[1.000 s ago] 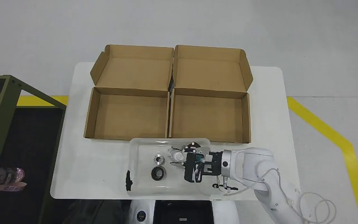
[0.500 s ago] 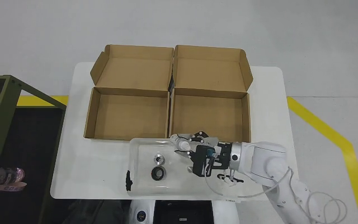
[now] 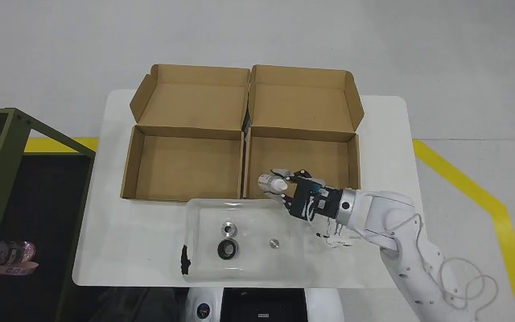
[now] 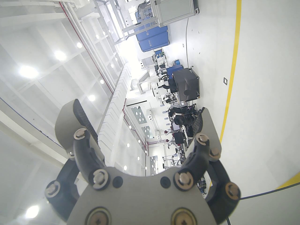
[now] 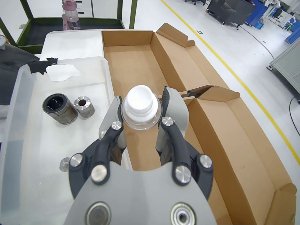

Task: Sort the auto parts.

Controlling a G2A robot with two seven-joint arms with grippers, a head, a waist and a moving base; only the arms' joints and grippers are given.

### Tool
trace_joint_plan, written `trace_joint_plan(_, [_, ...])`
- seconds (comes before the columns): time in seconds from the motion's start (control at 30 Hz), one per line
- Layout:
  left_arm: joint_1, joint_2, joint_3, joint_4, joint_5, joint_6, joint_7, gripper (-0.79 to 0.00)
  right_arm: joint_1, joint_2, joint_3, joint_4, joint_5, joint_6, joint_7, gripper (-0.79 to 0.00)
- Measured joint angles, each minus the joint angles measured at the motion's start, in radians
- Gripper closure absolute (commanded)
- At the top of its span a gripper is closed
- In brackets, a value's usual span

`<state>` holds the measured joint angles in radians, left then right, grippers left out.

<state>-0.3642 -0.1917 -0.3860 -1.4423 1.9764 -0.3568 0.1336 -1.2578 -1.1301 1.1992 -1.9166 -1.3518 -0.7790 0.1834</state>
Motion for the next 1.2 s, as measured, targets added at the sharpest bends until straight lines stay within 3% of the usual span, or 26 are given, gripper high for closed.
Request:
trace_joint_plan(0.7, [0.000,0.000,0.000,0.000,0.000,0.000,0.000,-0.785,0.251,-0.040,-0.146,0.306,0.108,0.068,0.081,0.000])
trace_joint_plan(1.13, [0.000,0.000,0.000,0.000,0.000,0.000,0.000,-0.785,0.355,-0.068,-0.225,0.482,0.114,0.108,0.083,0.000])
trace_joint_plan(1.2, [0.000,0.000,0.000,0.000,0.000,0.000,0.000,-0.785,0.367,-0.073,-0.235,0.505,0.113,0.114,0.081,-0.108])
